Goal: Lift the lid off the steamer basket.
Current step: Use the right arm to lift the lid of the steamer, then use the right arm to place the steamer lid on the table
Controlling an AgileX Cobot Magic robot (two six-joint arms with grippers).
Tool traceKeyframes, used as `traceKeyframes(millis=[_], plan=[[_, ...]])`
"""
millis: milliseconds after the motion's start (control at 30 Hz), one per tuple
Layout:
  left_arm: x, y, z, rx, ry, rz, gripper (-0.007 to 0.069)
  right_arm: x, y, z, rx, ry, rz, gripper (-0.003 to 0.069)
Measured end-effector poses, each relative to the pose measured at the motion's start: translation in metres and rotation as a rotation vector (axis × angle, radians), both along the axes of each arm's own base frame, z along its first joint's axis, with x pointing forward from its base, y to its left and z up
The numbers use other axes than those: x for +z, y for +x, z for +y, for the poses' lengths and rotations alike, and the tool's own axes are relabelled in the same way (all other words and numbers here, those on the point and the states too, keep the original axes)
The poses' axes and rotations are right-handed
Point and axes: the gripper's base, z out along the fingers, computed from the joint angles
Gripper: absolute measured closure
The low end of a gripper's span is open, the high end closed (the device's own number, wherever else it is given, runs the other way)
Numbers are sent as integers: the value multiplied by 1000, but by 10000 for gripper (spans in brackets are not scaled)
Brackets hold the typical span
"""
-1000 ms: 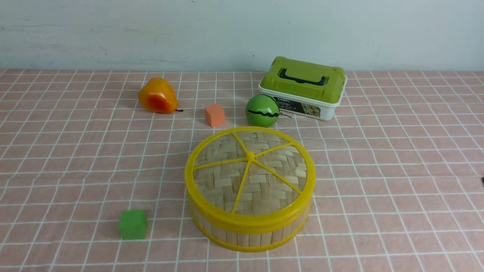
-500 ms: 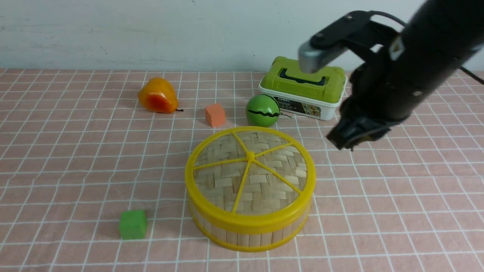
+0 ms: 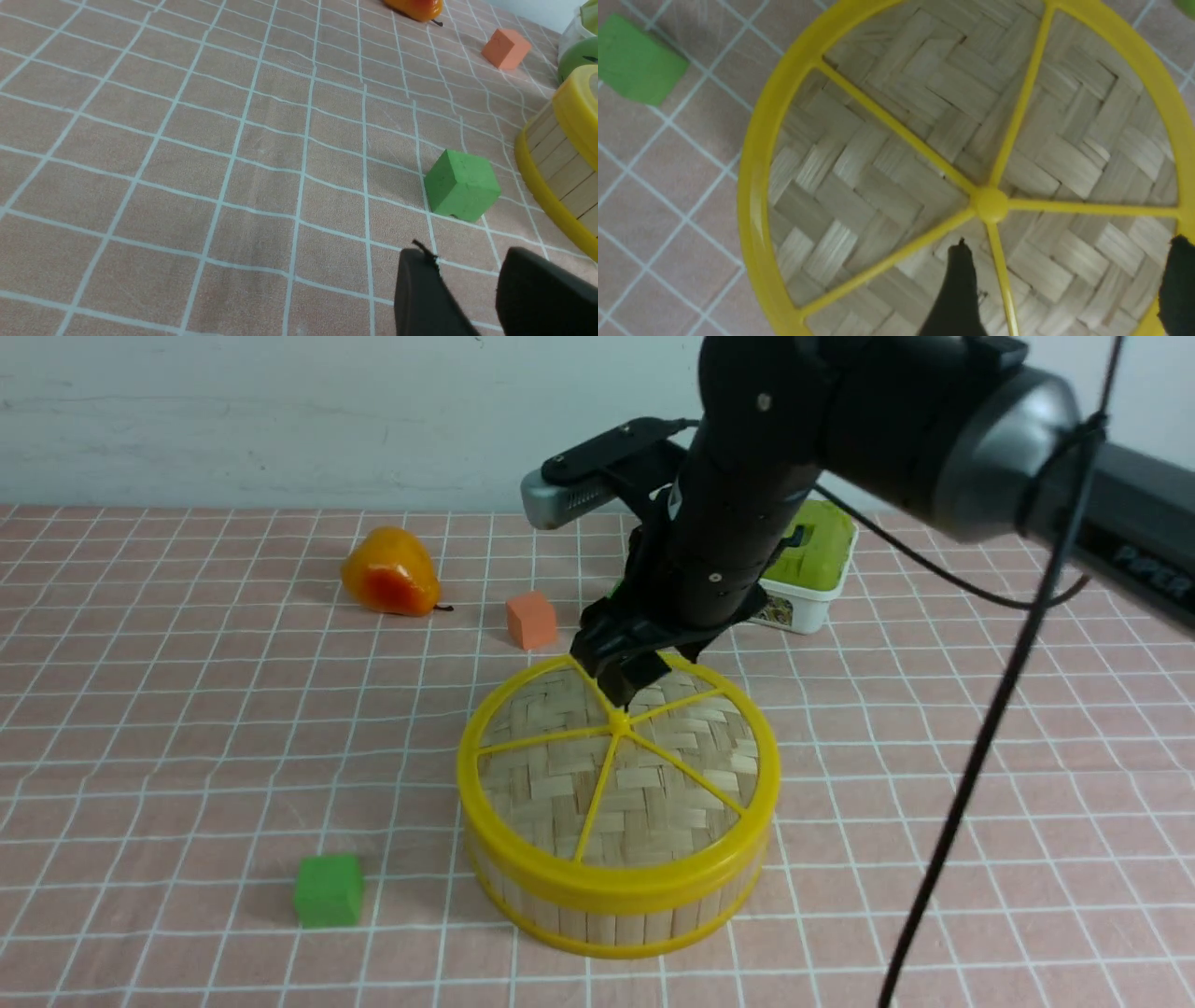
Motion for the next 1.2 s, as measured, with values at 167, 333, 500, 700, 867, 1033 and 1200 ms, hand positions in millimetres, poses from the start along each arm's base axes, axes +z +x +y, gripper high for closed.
traceKeyframes(millis=[167,333,500,700,867,1033,1200], plan=[[0,0,0,0,0,0,386,-23,10,7,-5,-19,31,169],[0,0,0,0,0,0,386,-35,15,12,-7,-5,44,237],[0,0,0,0,0,0,386,-41,16,14,-8,0,58,359],[0,0,0,0,0,0,386,-43,16,15,-8,5,75,519],[0,0,0,0,0,0,386,-32,16,15,-1,-6,80,580],[0,0,0,0,0,0,386,9,16,14,10,37,-14,580],[0,0,0,0,0,0,386,64,-1,-3,15,70,-136,579]])
